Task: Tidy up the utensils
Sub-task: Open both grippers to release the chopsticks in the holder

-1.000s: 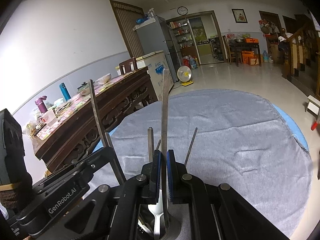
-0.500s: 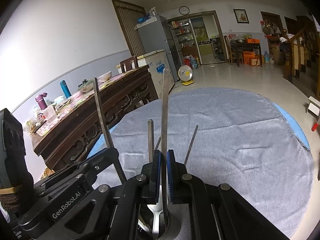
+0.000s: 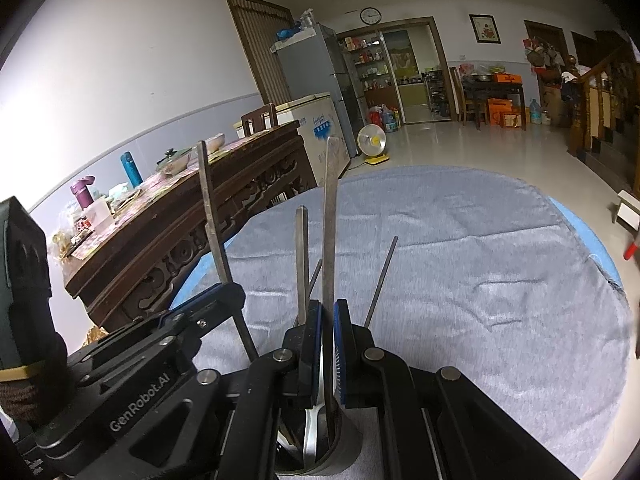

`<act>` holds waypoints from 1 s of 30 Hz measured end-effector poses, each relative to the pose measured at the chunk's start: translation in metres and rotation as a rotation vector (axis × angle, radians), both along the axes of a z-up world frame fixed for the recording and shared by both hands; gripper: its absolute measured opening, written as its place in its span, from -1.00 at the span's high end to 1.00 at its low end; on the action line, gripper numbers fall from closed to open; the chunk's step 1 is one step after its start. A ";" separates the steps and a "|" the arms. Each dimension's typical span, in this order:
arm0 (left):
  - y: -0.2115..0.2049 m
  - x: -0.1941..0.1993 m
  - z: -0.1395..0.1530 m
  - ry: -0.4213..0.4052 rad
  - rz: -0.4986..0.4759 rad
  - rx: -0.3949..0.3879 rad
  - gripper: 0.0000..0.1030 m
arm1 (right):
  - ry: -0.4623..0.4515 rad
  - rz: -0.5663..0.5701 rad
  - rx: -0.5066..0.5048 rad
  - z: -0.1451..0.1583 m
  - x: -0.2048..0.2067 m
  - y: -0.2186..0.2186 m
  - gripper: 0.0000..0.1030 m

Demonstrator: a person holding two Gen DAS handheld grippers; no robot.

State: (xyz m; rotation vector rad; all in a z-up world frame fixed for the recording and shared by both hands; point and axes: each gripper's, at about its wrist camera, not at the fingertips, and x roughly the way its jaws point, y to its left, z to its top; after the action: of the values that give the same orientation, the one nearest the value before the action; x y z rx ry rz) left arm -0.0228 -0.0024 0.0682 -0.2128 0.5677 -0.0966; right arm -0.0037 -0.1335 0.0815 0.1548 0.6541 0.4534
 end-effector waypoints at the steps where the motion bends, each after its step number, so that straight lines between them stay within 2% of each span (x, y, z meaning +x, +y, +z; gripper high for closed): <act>1: -0.001 0.000 0.000 0.000 -0.002 0.002 0.88 | 0.000 0.001 -0.001 -0.001 0.000 0.000 0.86; 30: -0.009 -0.029 -0.018 0.015 -0.055 0.065 0.88 | -0.004 0.029 -0.051 -0.017 -0.021 0.001 0.86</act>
State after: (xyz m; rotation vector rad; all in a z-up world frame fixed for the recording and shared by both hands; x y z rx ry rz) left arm -0.0516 -0.0110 0.0499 -0.1354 0.5911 -0.1294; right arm -0.0249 -0.1329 0.0640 0.0957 0.6643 0.4646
